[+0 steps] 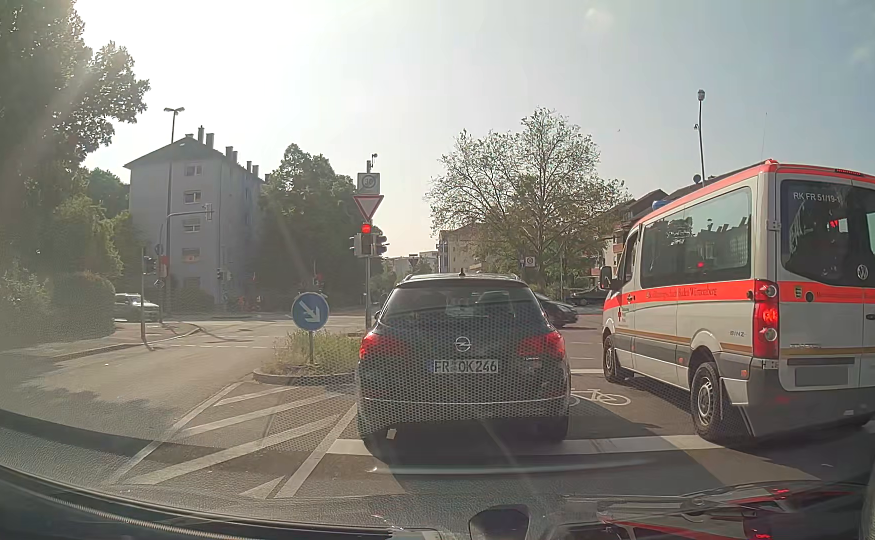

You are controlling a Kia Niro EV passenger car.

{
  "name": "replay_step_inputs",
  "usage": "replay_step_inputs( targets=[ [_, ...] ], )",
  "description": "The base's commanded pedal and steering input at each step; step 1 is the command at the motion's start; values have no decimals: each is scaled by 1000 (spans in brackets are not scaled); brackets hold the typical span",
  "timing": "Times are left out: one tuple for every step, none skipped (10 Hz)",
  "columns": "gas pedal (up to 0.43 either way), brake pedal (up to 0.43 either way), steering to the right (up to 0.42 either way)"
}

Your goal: Follow the waypoints while adhering to traffic rules and regulations

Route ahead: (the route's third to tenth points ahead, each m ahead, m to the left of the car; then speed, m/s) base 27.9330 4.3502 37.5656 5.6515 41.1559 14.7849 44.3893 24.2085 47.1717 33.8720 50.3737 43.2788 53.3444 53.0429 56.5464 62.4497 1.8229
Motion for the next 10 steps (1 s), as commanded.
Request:
replay_step_inputs(
  targets=[
    [0, 256, 0],
    [0, 256, 0],
    [0, 256, 0],
    [0, 256, 0],
    [0, 256, 0],
    [0, 256, 0],
    [0, 256, 0],
    [0, 250, 0],
    [0, 256, 0],
    [0, 244, 0]
  ],
)
